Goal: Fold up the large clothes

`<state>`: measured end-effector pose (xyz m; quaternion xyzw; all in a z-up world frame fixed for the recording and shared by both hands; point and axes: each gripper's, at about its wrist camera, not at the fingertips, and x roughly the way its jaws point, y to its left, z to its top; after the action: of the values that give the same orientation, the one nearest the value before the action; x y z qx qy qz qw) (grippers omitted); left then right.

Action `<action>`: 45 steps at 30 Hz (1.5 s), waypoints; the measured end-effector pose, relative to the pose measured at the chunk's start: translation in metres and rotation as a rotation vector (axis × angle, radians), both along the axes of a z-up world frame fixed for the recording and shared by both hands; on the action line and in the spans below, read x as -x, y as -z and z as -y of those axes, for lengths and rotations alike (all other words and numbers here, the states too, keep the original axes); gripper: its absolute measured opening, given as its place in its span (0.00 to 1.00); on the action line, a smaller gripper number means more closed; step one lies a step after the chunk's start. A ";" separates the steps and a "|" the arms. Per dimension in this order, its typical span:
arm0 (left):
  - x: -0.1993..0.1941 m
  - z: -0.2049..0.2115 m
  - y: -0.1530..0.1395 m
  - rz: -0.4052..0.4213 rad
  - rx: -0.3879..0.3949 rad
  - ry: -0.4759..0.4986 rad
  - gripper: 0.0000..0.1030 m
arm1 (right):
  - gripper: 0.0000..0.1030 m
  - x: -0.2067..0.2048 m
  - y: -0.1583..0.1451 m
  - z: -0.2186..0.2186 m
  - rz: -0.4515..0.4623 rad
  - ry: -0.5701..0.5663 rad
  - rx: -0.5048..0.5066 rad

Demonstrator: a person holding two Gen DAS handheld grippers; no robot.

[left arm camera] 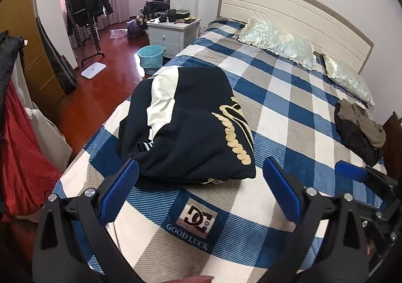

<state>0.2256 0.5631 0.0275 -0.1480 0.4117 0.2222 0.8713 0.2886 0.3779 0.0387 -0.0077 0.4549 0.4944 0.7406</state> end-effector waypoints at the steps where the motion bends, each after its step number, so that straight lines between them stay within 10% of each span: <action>1: 0.000 -0.001 0.001 -0.002 -0.002 -0.001 0.94 | 0.96 0.000 0.001 0.000 0.000 -0.001 0.001; 45: 0.006 -0.008 -0.001 0.003 -0.006 -0.010 0.94 | 0.96 -0.006 0.003 -0.003 -0.001 0.026 -0.001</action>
<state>0.2194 0.5709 0.0282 -0.1480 0.4091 0.2278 0.8711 0.2944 0.3812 0.0355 -0.0011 0.4552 0.4849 0.7468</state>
